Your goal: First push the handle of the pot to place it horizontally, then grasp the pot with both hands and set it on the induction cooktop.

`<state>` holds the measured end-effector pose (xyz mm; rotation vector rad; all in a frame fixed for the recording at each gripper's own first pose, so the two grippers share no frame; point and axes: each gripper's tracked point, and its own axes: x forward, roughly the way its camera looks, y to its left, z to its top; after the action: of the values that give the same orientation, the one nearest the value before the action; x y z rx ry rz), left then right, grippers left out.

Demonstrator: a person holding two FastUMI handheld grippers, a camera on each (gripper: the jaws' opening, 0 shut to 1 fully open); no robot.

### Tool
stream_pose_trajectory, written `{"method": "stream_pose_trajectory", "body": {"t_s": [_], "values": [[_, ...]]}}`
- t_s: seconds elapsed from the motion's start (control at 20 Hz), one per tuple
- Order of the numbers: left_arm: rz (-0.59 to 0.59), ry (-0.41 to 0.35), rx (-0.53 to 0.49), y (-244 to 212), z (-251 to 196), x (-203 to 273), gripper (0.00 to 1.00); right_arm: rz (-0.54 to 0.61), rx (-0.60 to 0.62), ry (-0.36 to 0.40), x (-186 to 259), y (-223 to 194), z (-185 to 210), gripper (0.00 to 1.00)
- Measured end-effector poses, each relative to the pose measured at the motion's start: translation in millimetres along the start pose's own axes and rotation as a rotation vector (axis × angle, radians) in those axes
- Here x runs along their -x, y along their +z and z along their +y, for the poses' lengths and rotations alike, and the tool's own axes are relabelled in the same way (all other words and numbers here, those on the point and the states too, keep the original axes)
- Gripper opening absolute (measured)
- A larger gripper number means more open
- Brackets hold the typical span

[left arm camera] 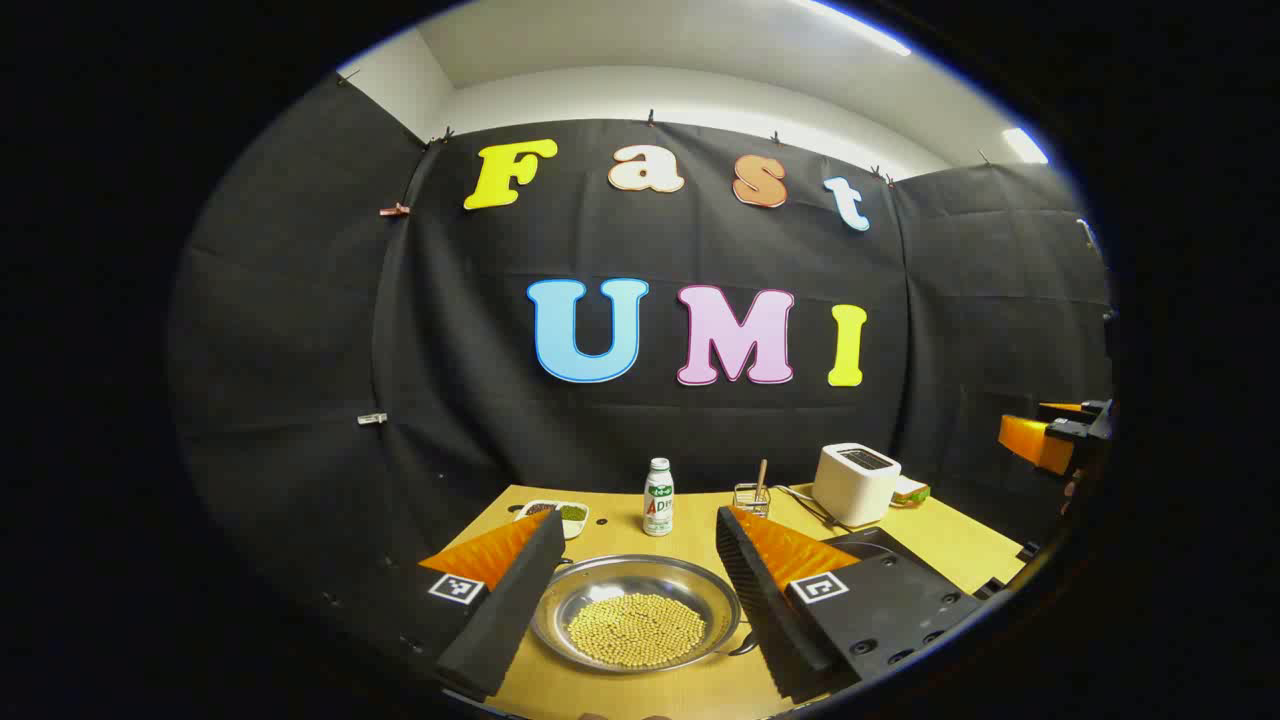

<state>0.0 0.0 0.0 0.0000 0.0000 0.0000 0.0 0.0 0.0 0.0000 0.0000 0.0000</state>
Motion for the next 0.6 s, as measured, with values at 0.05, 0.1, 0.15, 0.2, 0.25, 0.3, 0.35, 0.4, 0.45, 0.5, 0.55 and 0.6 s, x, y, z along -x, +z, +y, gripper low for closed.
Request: {"method": "stream_pose_trajectory", "body": {"t_s": [0.05,0.1,0.15,0.2,0.25,0.3,0.35,0.4,0.45,0.5,0.55,0.6], "values": [[-0.006,-0.001,-0.010,3.8,0.1,0.5,0.95,0.001,-0.010,0.009,0.4,0.6,2.6,0.98],[-0.011,-0.005,-0.018,5.4,-0.6,1.1,0.95,0.001,-0.019,0.013,1.4,0.9,2.9,0.98],[-0.012,-0.012,-0.021,7.0,-2.5,0.6,0.95,-0.002,-0.024,0.012,1.4,2.6,1.9,0.98],[-0.011,-0.017,-0.021,5.8,-4.7,0.5,0.95,-0.005,-0.027,0.010,1.2,3.5,0.1,0.98],[-0.009,-0.018,-0.019,6.2,-5.7,0.6,0.95,-0.008,-0.028,0.008,1.0,5.2,-1.2,0.98],[-0.009,-0.020,-0.015,5.6,-7.0,0.1,0.95,-0.010,-0.028,0.008,0.6,4.9,-2.4,0.98],[-0.009,-0.020,-0.013,6.4,-8.3,-0.1,0.95,-0.011,-0.028,0.009,1.1,5.0,-2.6,0.98],[-0.006,-0.021,-0.011,4.9,-9.2,-0.4,0.95,-0.010,-0.027,0.012,0.7,3.8,-3.3,0.98],[-0.002,-0.021,-0.009,4.7,-10.1,-0.9,0.95,-0.007,-0.024,0.017,-1.0,2.6,-2.4,0.98],[0.001,-0.020,-0.007,3.0,-11.1,-1.9,0.95,-0.004,-0.020,0.021,-0.3,1.5,-1.8,0.98],[0.004,-0.018,-0.006,3.5,-10.8,-1.8,0.95,-0.003,-0.018,0.027,0.5,0.8,-0.8,0.98],[0.004,-0.018,-0.005,2.9,-10.6,-1.1,0.95,-0.004,-0.016,0.033,1.2,0.7,0.8,0.98]]}}
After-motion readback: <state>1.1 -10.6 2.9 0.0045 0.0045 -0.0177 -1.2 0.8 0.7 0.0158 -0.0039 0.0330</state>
